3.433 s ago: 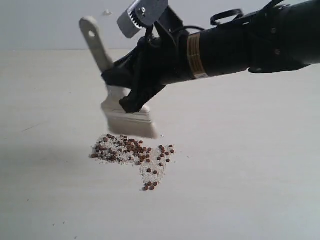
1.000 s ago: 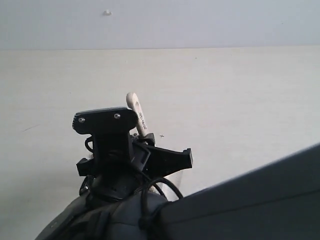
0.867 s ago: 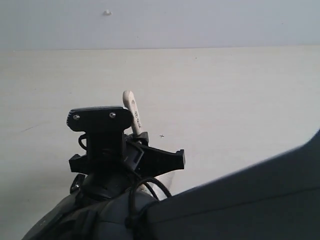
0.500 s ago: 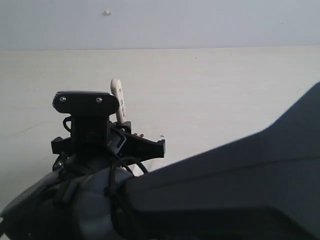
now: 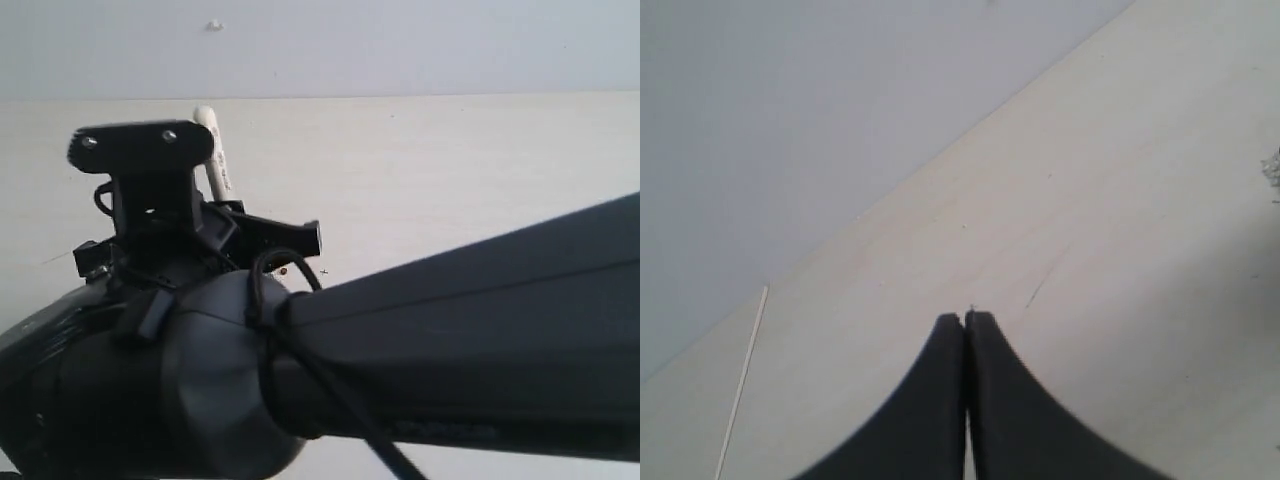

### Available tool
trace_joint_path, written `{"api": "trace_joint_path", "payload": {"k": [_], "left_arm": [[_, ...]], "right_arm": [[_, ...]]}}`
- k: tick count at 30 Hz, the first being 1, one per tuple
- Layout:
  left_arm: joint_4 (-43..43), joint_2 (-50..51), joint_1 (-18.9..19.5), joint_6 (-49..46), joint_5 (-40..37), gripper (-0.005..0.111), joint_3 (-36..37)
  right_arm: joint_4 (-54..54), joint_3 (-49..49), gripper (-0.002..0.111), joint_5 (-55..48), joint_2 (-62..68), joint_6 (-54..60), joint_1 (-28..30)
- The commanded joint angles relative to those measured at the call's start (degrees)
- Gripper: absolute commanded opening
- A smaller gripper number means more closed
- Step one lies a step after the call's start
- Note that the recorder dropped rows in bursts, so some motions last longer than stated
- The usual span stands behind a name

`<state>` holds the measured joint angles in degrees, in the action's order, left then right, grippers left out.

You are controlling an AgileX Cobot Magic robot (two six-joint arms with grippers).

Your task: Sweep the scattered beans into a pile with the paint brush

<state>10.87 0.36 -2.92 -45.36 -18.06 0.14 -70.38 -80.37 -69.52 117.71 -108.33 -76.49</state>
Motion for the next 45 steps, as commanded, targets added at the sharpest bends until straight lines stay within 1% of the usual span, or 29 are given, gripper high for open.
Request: {"api": "trace_joint_path", "payload": {"k": [1, 3, 5, 7, 9, 11, 14, 15, 16, 17, 19, 21, 23, 25, 27, 31, 38, 40, 45], "left_arm": [[0.4, -0.4, 0.0, 0.5, 0.4, 0.0, -0.1], [0.4, -0.4, 0.0, 0.5, 0.4, 0.0, -0.1], [0.4, -0.4, 0.0, 0.5, 0.4, 0.0, -0.1], [0.4, -0.4, 0.0, 0.5, 0.4, 0.0, -0.1], [0.4, -0.4, 0.0, 0.5, 0.4, 0.0, -0.1], [0.4, -0.4, 0.0, 0.5, 0.4, 0.0, -0.1], [0.4, -0.4, 0.0, 0.5, 0.4, 0.0, -0.1], [0.4, -0.4, 0.0, 0.5, 0.4, 0.0, -0.1], [0.4, -0.4, 0.0, 0.5, 0.4, 0.0, -0.1], [0.4, -0.4, 0.0, 0.5, 0.4, 0.0, -0.1], [0.4, -0.4, 0.0, 0.5, 0.4, 0.0, -0.1], [0.4, -0.4, 0.0, 0.5, 0.4, 0.0, -0.1], [0.4, -0.4, 0.0, 0.5, 0.4, 0.0, -0.1], [0.4, -0.4, 0.0, 0.5, 0.4, 0.0, -0.1], [0.4, -0.4, 0.0, 0.5, 0.4, 0.0, -0.1], [0.4, -0.4, 0.0, 0.5, 0.4, 0.0, -0.1], [0.4, -0.4, 0.0, 0.5, 0.4, 0.0, -0.1], [0.4, -0.4, 0.0, 0.5, 0.4, 0.0, -0.1], [0.4, -0.4, 0.0, 0.5, 0.4, 0.0, -0.1]], "right_arm": [[-5.7, -0.5, 0.0, -0.4, -4.6, 22.2, -3.4], [-8.1, -0.5, 0.0, -0.4, -6.4, 30.6, -4.8], [-8.3, -0.3, 0.0, 0.9, -8.4, 39.2, -5.1], [-6.0, 1.7, 0.0, 14.2, -11.8, 44.7, -4.1], [-3.0, 5.2, 0.0, 30.4, -15.6, 49.6, -1.7], [-2.9, 9.2, 0.0, 43.6, -18.5, 49.5, 1.6], [-6.6, 15.4, 0.0, 60.0, -23.0, 42.8, 8.3], [-8.3, 18.0, 0.0, 67.3, -24.0, 40.5, 11.6], [-8.7, 19.6, 0.0, 72.4, -24.6, 39.1, 13.8], [-8.7, 21.4, 0.0, 79.3, -25.0, 39.3, 16.6], [-7.8, 24.4, 0.0, 92.9, -25.0, 41.8, 20.8], [-4.3, 27.6, 0.0, 105.3, -24.9, 47.0, 24.5], [-0.4, 30.9, 0.0, 113.2, -24.9, 53.1, 26.7], [2.6, 33.3, 0.0, 116.9, -24.9, 57.5, 28.5], [5.4, 35.8, 0.0, 117.4, -24.9, 61.0, 30.1], [6.3, 39.7, 0.0, 117.5, -24.1, 65.8, 32.7], [7.2, 41.1, 0.0, 120.3, -18.3, 69.2, 33.5], [11.0, 41.1, 0.0, 120.3, -15.4, 72.4, 33.5], [26.9, 41.1, 0.0, 119.7, -11.6, 85.2, 33.7]]}}
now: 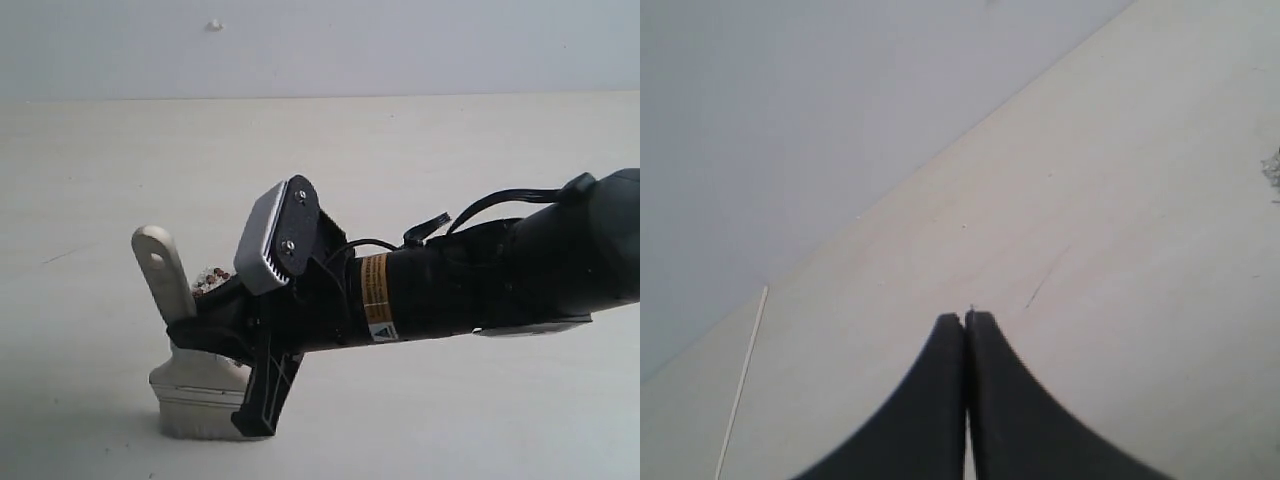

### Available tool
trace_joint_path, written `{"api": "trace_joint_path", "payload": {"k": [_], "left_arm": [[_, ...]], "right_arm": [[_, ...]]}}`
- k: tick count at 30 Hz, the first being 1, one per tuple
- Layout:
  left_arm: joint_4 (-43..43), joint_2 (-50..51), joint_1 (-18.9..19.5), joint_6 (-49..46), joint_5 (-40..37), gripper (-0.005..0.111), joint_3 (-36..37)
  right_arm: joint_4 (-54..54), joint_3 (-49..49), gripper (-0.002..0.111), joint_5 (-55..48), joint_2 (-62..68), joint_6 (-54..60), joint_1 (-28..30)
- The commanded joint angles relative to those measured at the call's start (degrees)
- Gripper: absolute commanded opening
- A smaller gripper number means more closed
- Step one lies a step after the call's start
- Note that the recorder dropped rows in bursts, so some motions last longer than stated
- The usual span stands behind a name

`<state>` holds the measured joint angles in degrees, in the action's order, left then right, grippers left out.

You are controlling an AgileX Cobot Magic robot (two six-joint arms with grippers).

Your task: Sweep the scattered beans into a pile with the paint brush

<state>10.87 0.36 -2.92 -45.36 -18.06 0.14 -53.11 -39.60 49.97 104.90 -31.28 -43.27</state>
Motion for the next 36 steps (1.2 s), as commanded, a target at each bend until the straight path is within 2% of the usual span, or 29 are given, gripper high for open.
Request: {"api": "trace_joint_path", "payload": {"k": [1, 9, 18, 24, 27, 30, 33, 36], "left_arm": [[0.4, -0.4, 0.0, 0.5, 0.4, 0.0, -0.1], [0.4, -0.4, 0.0, 0.5, 0.4, 0.0, -0.1], [0.4, -0.4, 0.0, 0.5, 0.4, 0.0, -0.1], [0.4, -0.4, 0.0, 0.5, 0.4, 0.0, -0.1], [0.4, -0.4, 0.0, 0.5, 0.4, 0.0, -0.1], [0.4, -0.4, 0.0, 0.5, 0.4, 0.0, -0.1], [0.4, -0.4, 0.0, 0.5, 0.4, 0.0, -0.1], [0.4, -0.4, 0.0, 0.5, 0.4, 0.0, -0.1]], "right_arm": [[10.9, 0.3, 0.0, -0.3, 1.2, 9.3, 0.5], [14.1, 0.3, 0.0, -0.2, 1.2, 12.1, 7.0], [8.9, 0.3, 0.0, 3.2, -0.5, 9.5, 7.0], [6.3, 0.3, 0.0, -1.3, -10.7, 4.9, 7.0], [14.3, 0.3, 0.0, -10.1, -15.6, 10.3, 7.0], [31.2, 0.3, 0.0, -17.7, -17.0, 25.4, 7.0], [50.5, 0.3, 0.0, -17.2, -15.0, 40.0, 7.0], [57.1, -0.3, 0.0, -15.1, -11.0, 43.9, 7.0]]}}
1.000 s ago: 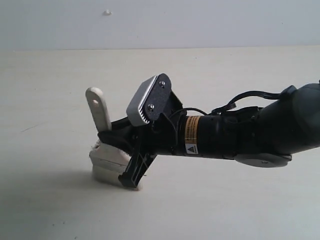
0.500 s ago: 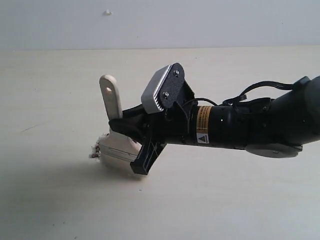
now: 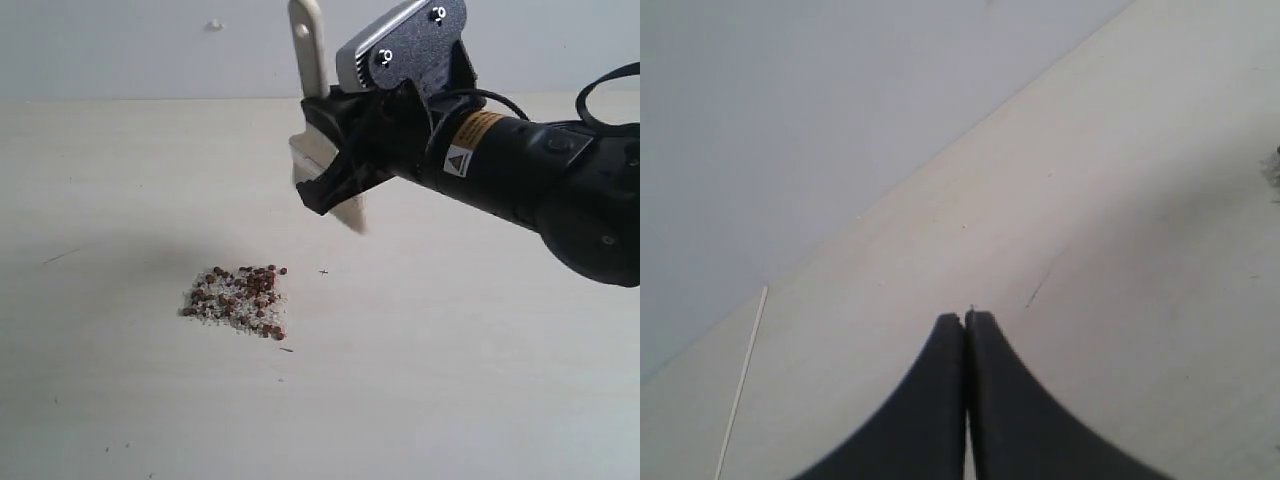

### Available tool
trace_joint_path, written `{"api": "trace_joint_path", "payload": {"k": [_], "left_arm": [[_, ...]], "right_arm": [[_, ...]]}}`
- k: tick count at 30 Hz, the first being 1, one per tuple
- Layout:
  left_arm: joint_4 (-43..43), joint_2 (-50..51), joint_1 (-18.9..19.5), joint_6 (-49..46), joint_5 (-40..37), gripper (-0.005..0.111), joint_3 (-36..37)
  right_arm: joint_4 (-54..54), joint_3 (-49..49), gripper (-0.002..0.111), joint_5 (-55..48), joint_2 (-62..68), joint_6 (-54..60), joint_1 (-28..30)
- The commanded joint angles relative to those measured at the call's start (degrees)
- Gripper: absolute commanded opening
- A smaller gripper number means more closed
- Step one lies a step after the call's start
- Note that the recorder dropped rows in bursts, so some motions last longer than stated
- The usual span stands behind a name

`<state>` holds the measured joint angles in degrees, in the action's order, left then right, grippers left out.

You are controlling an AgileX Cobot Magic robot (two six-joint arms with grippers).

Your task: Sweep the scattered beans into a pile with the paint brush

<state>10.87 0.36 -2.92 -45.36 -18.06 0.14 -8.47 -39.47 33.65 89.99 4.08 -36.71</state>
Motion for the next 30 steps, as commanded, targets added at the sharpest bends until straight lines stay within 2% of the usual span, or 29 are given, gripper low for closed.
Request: {"api": "trace_joint_path", "payload": {"k": [1, 6, 14, 23, 30], "left_arm": [[0.4, -0.4, 0.0, 0.5, 0.4, 0.0, -0.1], [0.4, -0.4, 0.0, 0.5, 0.4, 0.0, -0.1], [0.4, -0.4, 0.0, 0.5, 0.4, 0.0, -0.1], [0.4, -0.4, 0.0, 0.5, 0.4, 0.0, -0.1], [0.4, -0.4, 0.0, 0.5, 0.4, 0.0, -0.1]], "right_arm": [[12.8, -0.9, 0.0, 1.2, 5.2, 8.6, 0.5], [15.6, -5.3, 0.0, -2.6, 11.5, 5.2, -1.2], [16.5, -9.8, 0.0, -8.3, 14.1, 5.2, -5.3], [16.6, -10.1, 0.0, -11.3, 14.1, 2.2, -5.3], [15.5, -10.1, 0.0, -11.3, 14.1, -4.7, -5.3]]}}
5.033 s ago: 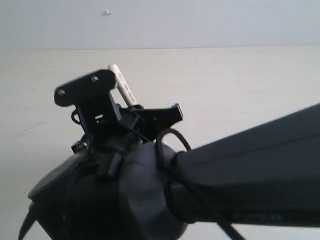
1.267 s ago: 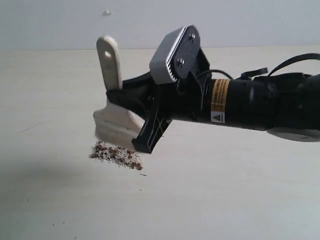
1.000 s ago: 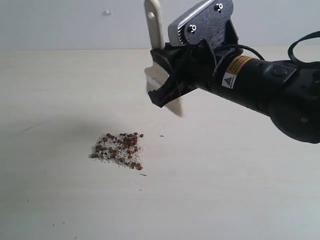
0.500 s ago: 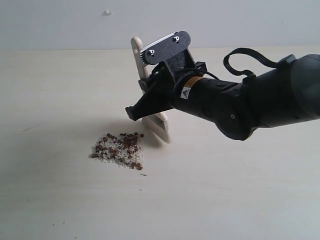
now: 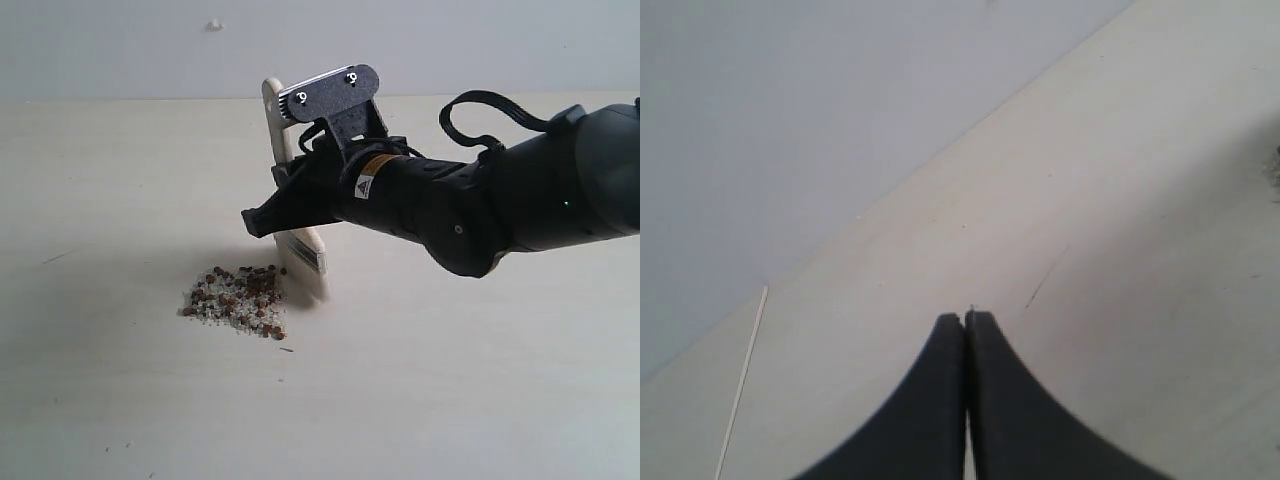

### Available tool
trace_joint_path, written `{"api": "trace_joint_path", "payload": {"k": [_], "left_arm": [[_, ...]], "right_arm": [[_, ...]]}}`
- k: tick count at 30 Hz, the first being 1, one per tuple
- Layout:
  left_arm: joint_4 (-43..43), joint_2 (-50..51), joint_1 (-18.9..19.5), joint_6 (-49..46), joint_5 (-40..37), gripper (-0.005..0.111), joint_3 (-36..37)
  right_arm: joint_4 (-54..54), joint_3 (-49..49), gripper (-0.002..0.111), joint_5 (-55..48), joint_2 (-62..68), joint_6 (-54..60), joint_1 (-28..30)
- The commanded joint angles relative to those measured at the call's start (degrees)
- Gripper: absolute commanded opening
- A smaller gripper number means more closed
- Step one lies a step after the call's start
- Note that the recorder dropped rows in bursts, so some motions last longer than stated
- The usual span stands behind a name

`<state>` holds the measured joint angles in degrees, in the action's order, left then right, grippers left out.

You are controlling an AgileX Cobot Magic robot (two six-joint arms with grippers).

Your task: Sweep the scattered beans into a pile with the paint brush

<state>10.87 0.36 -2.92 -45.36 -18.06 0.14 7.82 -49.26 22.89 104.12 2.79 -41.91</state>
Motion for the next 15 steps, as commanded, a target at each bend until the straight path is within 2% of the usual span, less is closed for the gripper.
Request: {"api": "trace_joint_path", "payload": {"k": [1, 12, 15], "left_arm": [[0.4, -0.4, 0.0, 0.5, 0.4, 0.0, -0.1], [0.4, -0.4, 0.0, 0.5, 0.4, 0.0, -0.1], [0.4, -0.4, 0.0, 0.5, 0.4, 0.0, -0.1]], "right_arm": [[-0.8, -0.3, 0.0, -0.6, -0.1, -3.4, -0.1], [-0.6, -0.3, 0.0, -0.5, -7.1, -2.8, -0.1], [4.6, -0.3, 0.0, -2.7, -11.4, 3.4, -0.1]]}}
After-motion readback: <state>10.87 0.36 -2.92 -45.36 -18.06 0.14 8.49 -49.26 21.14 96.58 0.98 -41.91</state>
